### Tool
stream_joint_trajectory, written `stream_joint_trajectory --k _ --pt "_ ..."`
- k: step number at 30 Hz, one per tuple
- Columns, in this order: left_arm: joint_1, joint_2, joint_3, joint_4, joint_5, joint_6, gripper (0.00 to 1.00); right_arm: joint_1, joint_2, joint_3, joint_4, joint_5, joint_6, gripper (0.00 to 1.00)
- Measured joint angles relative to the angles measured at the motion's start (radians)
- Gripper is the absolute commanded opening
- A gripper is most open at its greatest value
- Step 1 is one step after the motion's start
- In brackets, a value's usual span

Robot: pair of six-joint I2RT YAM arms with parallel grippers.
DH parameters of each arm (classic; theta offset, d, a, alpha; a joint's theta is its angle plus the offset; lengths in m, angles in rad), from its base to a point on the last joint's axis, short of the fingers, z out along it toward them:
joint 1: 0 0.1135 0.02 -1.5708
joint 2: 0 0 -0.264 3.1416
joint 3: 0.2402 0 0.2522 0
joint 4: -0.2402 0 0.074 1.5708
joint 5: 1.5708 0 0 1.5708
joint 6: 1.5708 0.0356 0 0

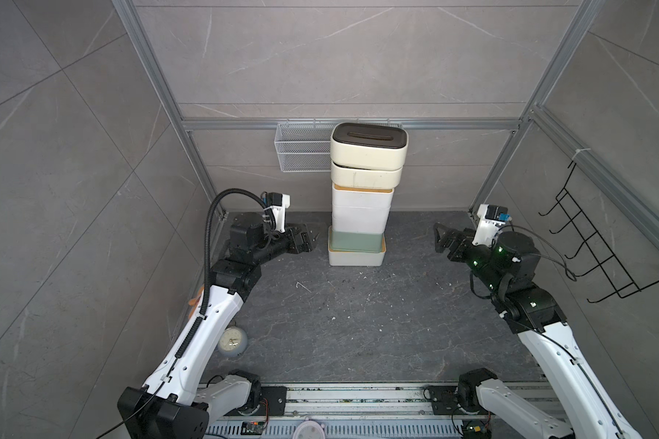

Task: Stack the tissue boxes
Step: Reset both arms

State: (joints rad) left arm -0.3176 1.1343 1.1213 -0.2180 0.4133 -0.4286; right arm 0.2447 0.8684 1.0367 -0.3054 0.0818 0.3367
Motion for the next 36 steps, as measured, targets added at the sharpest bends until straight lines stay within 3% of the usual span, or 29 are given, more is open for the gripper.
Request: stream_joint_trajectory --k 4,10,15,19,26,32,36 --pt "-0.003 -0.025 -0.166 -0.039 -0.197 0.021 1.0 0.0 -0.052 -0.135 0.035 0.065 0.0 1.0" --pt "-0.003 -0.05 -0.378 -0.017 -0.612 0.031 1.0 0.0 -0.158 -0.396 0.157 0.127 -0.02 1.0" --pt "-0.002 -0.046 -0.533 0.158 -0.877 0.1 1.0 0.0 -0.2 -0.509 0.269 0.188 -0.057 1.0" --pt "0.0 -0.011 -0.618 0.325 -1.027 0.2 1.0 -0.002 -0.199 -0.591 0.373 0.222 -0.12 1.0" --pt "0.064 0.046 -0.709 0.583 -1.096 0.334 1.0 -0.041 -0.28 -0.755 0.484 0.282 -0.151 1.0" --pt "0.179 0.194 -0.867 0.897 -0.976 0.407 1.0 -0.078 -0.222 -0.792 0.576 0.32 -0.151 1.0" --pt "0.194 0.313 -0.885 1.067 -0.885 0.446 1.0 -0.087 -0.147 -0.836 0.664 0.323 -0.153 1.0"
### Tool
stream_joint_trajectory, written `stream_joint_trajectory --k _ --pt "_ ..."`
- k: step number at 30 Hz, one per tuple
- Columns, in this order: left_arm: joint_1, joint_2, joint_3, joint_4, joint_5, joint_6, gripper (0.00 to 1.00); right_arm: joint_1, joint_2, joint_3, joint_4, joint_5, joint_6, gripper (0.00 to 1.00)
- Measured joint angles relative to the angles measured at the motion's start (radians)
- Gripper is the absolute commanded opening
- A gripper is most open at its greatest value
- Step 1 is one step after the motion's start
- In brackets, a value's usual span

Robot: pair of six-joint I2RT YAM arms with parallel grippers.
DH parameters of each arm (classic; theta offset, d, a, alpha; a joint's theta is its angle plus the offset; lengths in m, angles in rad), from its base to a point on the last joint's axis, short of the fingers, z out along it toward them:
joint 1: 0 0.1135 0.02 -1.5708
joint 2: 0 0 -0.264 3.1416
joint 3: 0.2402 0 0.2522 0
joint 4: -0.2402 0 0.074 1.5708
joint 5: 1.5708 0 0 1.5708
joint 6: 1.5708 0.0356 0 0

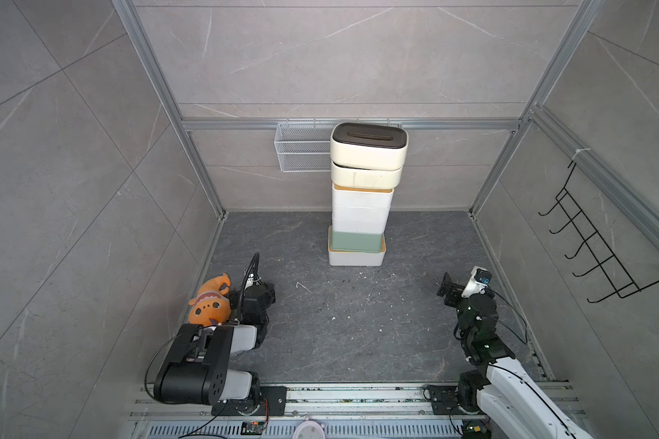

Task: Stack the tissue boxes
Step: Reset both arms

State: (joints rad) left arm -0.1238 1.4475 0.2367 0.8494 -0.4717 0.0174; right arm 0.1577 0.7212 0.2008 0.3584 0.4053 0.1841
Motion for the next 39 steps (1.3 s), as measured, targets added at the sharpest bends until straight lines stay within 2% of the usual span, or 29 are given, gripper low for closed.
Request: stream_joint_trajectory --k 4,9,17,26,31,39 --pt "0.053 0.024 0.004 0.076 0.086 -0.002 0.99 -0.008 0.047 -0.031 0.082 0.011 -0.021 1.0" --pt "0.107 0.059 0.075 0.04 0.137 -0.016 1.0 -0.028 0.122 -0.059 0.217 0.006 -0.026 1.0" --pt "0.109 0.059 0.089 0.021 0.168 -0.024 1.0 -0.035 0.408 -0.058 0.473 -0.021 -0.057 1.0" --pt "0.109 0.059 0.089 0.008 0.17 -0.029 1.0 -0.054 0.662 -0.056 0.701 -0.118 -0.101 1.0" --pt "0.111 0.059 0.089 0.008 0.177 -0.029 1.0 -0.055 0.765 -0.02 0.731 -0.171 -0.126 1.0" --pt "0.112 0.059 0.089 0.007 0.186 -0.029 1.0 -0.061 0.778 0.127 0.62 -0.222 -0.136 1.0"
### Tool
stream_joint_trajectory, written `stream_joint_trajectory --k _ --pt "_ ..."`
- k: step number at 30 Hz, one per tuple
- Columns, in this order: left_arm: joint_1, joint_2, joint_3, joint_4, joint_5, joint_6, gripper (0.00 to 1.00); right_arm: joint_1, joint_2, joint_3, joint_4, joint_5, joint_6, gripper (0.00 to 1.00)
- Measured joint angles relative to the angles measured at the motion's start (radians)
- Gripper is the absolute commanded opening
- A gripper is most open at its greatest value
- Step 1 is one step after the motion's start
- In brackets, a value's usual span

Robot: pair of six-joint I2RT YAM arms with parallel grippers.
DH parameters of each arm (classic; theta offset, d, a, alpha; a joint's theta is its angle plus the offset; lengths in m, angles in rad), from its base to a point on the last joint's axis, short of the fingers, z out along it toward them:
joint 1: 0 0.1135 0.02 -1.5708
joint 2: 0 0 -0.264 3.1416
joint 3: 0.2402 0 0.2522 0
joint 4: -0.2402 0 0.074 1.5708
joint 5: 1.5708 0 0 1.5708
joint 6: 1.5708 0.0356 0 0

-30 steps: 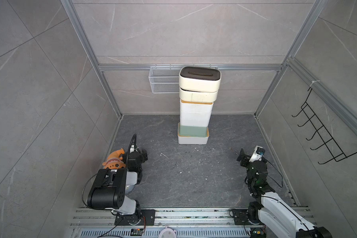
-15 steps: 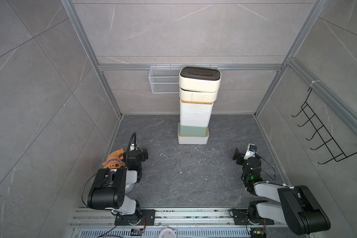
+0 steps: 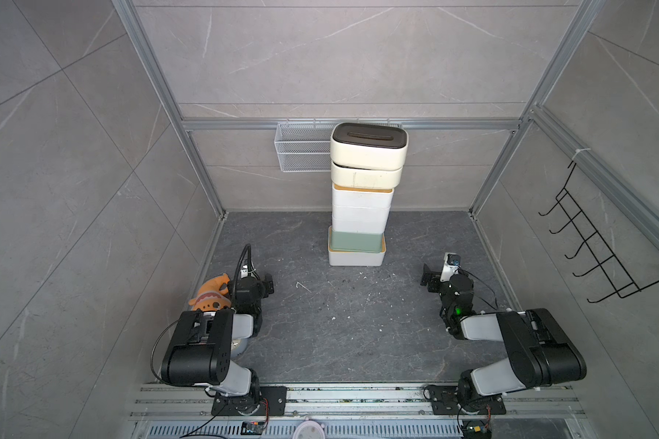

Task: Stack the tissue boxes
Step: Reset both arms

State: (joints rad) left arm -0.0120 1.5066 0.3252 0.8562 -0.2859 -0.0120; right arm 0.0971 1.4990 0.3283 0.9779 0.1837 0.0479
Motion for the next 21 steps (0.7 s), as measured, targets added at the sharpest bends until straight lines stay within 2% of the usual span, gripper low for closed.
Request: stream_joint_trajectory --k 9,21 --pt "0.0 0.0 0.0 -0.003 0.0 0.0 1.0 -0.031 0.0 0.013 -0.085 -0.042 0.0 1.0" --pt "0.0 0.0 0.0 -0.003 0.0 0.0 1.0 -0.031 0.0 0.013 -0.092 -0.043 0.0 1.0"
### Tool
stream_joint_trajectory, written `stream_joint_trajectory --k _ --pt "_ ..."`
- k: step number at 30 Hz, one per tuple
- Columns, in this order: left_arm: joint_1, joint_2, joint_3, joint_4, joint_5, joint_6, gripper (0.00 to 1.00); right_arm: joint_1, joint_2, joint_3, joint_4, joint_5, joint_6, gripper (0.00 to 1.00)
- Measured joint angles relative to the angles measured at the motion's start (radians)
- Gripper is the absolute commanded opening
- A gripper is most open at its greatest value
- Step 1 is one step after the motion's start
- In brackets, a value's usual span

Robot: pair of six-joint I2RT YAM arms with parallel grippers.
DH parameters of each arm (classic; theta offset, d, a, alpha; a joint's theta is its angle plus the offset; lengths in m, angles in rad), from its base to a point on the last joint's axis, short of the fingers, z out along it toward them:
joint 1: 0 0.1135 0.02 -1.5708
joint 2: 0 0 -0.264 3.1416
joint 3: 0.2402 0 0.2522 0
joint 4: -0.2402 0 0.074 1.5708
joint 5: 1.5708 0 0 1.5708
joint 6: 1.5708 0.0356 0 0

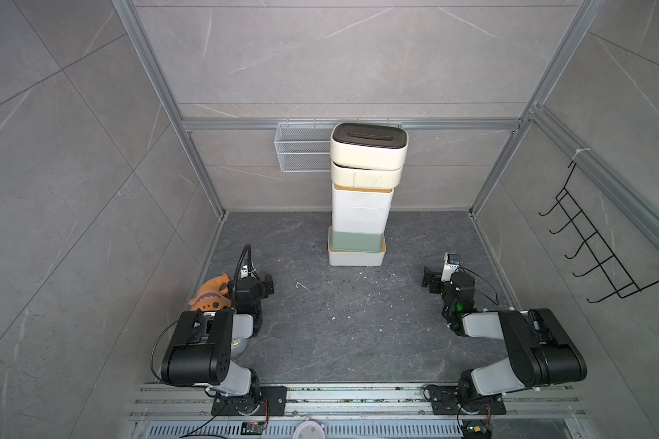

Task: Stack the tissue boxes
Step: Reset both arms

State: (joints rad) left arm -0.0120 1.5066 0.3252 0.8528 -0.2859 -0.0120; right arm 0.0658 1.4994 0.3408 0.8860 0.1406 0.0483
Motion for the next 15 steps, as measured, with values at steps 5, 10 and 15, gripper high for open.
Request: stream_joint_trajectory --k 5,10,15 --pt "0.0 0.0 0.0 0.0 0.0 0.0 1.0 0.0 0.0 0.0 0.0 0.0 0.0 1.0" --pt "0.0 0.0 0.0 0.0 0.0 0.0 1.0 0.0 0.0 0.001 -0.004 -0.005 0.0 1.0" --pt "0.0 0.0 0.0 0.0 0.0 0.0 1.0 -0.008 0.0 0.005 -0.016 -0.02 0.0 1.0"
